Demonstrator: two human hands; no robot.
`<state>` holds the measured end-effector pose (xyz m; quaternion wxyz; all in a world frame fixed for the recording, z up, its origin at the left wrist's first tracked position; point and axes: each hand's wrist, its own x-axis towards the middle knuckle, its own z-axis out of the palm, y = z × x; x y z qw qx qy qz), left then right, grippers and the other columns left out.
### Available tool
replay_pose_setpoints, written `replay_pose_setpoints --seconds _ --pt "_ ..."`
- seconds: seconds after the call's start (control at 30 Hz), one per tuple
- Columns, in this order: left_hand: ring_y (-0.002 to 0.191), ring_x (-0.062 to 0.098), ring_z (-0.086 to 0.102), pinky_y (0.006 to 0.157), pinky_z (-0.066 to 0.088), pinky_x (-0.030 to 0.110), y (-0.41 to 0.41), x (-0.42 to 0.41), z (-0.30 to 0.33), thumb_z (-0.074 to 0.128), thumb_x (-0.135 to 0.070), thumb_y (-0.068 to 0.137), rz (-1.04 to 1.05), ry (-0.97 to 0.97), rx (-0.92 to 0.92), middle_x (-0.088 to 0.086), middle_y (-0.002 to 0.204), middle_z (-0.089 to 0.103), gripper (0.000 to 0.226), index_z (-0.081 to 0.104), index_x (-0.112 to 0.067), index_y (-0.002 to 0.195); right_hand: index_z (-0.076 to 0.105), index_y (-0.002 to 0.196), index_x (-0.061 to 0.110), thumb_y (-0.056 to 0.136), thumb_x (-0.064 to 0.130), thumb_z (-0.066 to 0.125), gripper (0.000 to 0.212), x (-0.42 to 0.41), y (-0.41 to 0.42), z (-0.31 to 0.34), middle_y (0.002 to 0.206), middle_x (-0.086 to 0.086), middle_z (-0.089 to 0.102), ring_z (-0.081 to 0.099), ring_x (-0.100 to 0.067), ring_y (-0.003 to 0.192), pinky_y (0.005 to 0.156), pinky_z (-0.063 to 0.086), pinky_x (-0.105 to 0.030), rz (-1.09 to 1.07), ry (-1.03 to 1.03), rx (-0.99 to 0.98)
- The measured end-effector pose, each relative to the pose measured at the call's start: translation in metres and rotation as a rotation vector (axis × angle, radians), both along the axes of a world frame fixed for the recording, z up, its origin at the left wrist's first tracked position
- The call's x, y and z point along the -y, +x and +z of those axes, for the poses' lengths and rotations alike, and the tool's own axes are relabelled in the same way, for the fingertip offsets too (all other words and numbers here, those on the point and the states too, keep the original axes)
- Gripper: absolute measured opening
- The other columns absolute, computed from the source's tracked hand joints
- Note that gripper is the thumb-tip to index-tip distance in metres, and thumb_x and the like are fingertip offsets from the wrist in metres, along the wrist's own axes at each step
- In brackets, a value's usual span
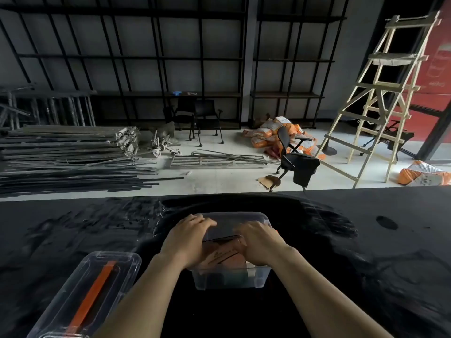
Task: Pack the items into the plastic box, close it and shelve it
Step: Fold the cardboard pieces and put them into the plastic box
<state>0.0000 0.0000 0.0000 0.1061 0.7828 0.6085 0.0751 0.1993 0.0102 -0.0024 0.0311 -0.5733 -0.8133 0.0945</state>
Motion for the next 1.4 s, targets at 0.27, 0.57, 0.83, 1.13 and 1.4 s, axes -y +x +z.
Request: replay_pose_setpoints --seconds 0.27,0.57,0.83,1.13,1.4 --pt "0.122 0.034 0.053 0.09 0.049 0.04 0.019 -0.016 -0.01 0.053 -0.016 0.094 -0.064 -0.19 -0.228 0.003 0.121 0.068 0.033 0.065 -0.032 0.121 0.063 0.114 0.009 0.089 0.004 0.056 0.026 -0.007 -0.001 -0.008 0.12 -0.012 0.066 0.065 -0.029 0.102 0.063 0.04 -0.028 -0.04 -0.127 0.077" --pt "0.122 0.033 0.057 0.092 0.043 0.041 0.032 -0.039 -0.014 0.059 -0.023 0.097 -0.085 -0.36 -0.317 0.013 0.133 0.06 0.047 0.041 -0.019 0.14 0.041 0.138 -0.002 0.09 0.007 0.058 0.052 -0.019 -0.009 -0.004 0.13 -0.022 0.058 0.046 -0.04 0.128 0.095 0.045 -0.04 -0.143 -0.154 0.129" --pt "0.117 0.026 0.062 0.095 0.048 0.035 0.029 -0.052 -0.008 0.065 -0.037 0.094 -0.135 -0.44 -0.268 0.002 0.131 0.066 0.046 0.061 -0.019 0.136 0.052 0.13 0.005 0.08 0.005 0.063 0.051 -0.035 -0.011 0.022 0.124 -0.015 0.055 0.063 -0.035 0.107 0.07 0.049 -0.034 -0.214 -0.233 -0.102" --pt "0.106 0.015 0.063 0.086 0.046 0.028 0.013 -0.057 -0.003 0.066 -0.029 0.089 -0.14 -0.266 0.094 -0.011 0.105 0.067 0.027 0.061 -0.026 0.115 0.071 0.099 0.023 0.076 -0.001 0.072 0.034 -0.052 0.014 0.047 0.101 0.0 0.068 0.07 -0.016 0.083 0.067 0.062 -0.03 -0.112 -0.343 -0.39" --pt "0.097 0.011 0.068 0.086 0.053 0.036 0.01 -0.058 0.02 0.064 -0.039 0.081 -0.032 -0.065 0.561 -0.009 0.105 0.072 0.034 0.064 -0.026 0.113 0.057 0.108 -0.006 0.079 0.002 0.071 0.033 -0.051 0.015 0.046 0.093 -0.021 0.066 0.063 -0.029 0.082 0.071 0.053 -0.043 -0.112 -0.201 -0.781"
